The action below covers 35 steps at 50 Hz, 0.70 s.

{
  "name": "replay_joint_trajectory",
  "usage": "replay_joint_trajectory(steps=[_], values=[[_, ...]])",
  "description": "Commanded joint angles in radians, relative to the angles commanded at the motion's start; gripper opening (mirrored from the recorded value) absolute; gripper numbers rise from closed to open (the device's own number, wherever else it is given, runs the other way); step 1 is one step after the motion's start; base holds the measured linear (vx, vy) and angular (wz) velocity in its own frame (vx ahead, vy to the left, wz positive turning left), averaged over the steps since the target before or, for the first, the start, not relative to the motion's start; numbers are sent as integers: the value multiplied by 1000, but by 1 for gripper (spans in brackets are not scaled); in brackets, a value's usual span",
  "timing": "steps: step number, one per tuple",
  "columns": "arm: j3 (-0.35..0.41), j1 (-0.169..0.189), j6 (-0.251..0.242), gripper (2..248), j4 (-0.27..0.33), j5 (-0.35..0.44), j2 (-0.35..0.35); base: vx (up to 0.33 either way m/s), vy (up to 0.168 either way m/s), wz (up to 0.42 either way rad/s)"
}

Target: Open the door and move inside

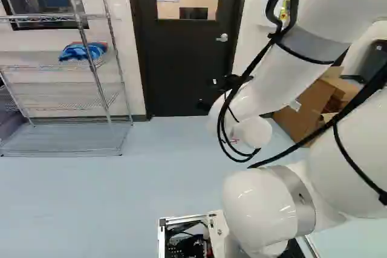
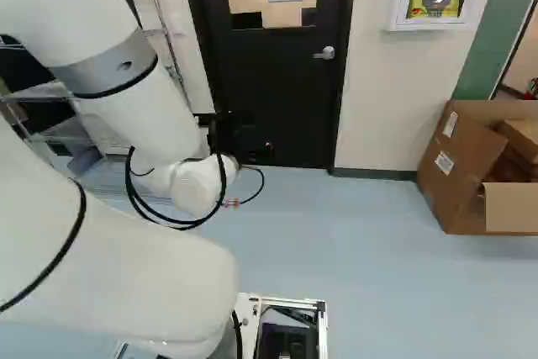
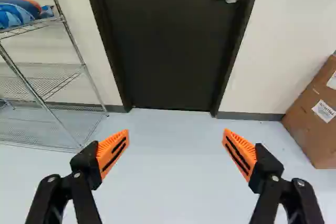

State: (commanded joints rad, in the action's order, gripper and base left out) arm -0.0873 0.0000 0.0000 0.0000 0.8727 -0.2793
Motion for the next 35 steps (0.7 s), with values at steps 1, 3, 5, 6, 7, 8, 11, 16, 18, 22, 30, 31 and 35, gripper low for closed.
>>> replay_joint_trajectory(steps=[1, 3, 5, 6, 7, 8, 11, 16, 18, 22, 30, 31, 35], values=[[0, 0, 0, 247, 0, 0, 0, 0, 0, 0], [0, 0, 0, 247, 0, 0, 0, 0, 0, 0], [0, 0, 0, 247, 0, 0, 0, 0, 0, 0], [0, 0, 0, 247, 0, 0, 0, 0, 0, 0], [0, 0, 0, 247, 0, 0, 0, 0, 0, 0], [0, 0, 0, 247, 0, 0, 0, 0, 0, 0], [0, 0, 0, 247, 0, 0, 0, 0, 0, 0], [0, 0, 0, 247, 0, 0, 0, 0, 0, 0], [0, 0, 0, 247, 0, 0, 0, 0, 0, 0], [0, 0, 0, 247, 0, 0, 0, 7, 0, 0], [0, 0, 0, 247, 0, 0, 0, 56, -3, -6], [0, 0, 0, 247, 0, 0, 0, 71, 0, -10], [0, 0, 0, 247, 0, 0, 0, 81, 1, -3]])
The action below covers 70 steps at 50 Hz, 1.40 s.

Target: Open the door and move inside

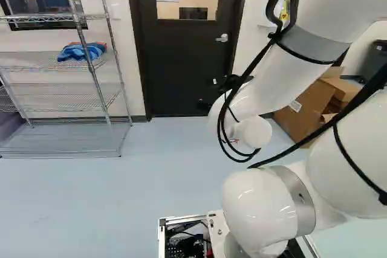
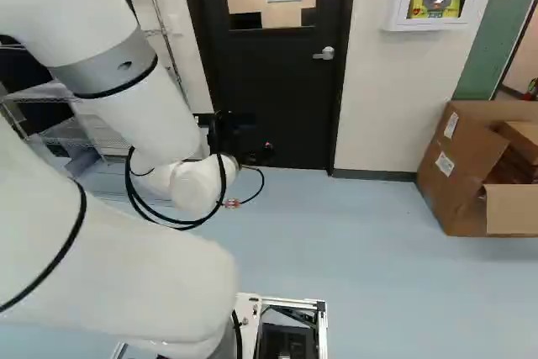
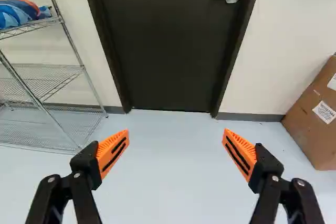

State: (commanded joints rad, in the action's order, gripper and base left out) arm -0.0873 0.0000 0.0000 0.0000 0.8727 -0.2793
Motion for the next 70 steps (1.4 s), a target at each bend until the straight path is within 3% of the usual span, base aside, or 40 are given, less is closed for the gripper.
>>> replay_joint_trajectory(steps=[59, 70], values=[[0, 0, 0, 247, 0, 0, 0, 129, -1, -10], [0, 0, 0, 247, 0, 0, 0, 154, -34, -205]])
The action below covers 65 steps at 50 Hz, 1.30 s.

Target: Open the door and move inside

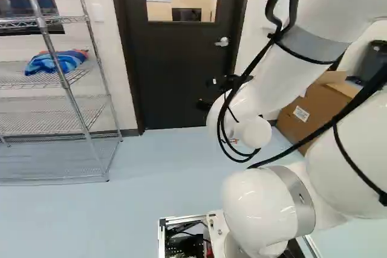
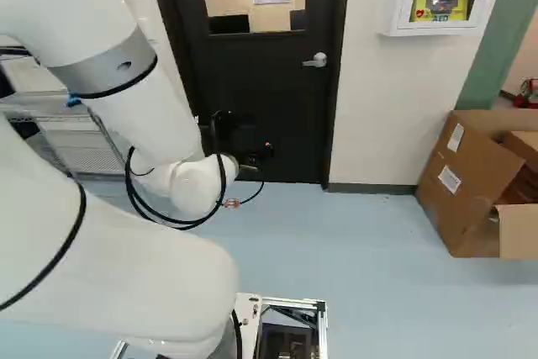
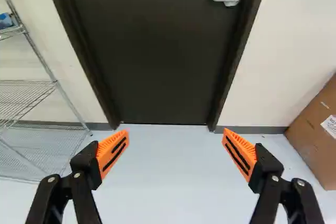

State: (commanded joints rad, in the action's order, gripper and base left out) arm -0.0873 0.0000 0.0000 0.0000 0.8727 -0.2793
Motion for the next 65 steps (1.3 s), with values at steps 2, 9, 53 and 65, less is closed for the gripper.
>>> replay_joint_trajectory(steps=[2, 9, 53, 65], values=[[0, 0, 0, 247, 0, 0, 0, 141, -48, -258], [0, 0, 0, 247, 0, 0, 0, 147, -42, -260], [0, 0, 0, 247, 0, 0, 0, 136, -11, -78], [0, 0, 0, 247, 0, 0, 0, 131, 1, -9]])
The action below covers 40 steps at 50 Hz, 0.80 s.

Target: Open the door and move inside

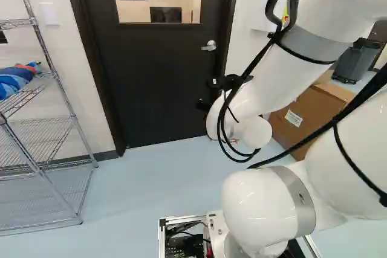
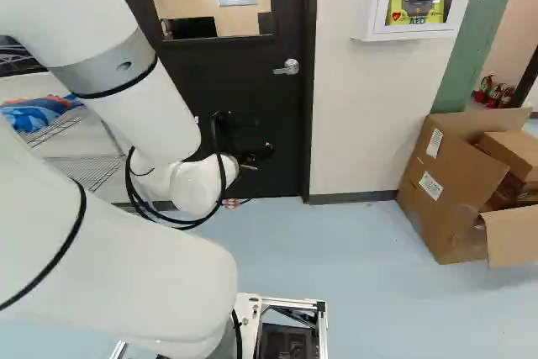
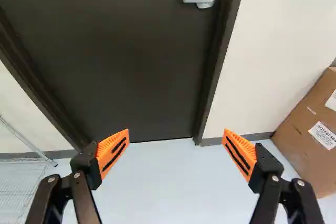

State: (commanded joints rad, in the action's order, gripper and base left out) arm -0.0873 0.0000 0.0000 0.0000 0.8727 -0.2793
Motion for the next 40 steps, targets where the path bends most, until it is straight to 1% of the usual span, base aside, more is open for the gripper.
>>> replay_joint_trajectory(steps=[40], values=[[0, 0, 0, 247, 0, 0, 0, 137, -1, -9]])
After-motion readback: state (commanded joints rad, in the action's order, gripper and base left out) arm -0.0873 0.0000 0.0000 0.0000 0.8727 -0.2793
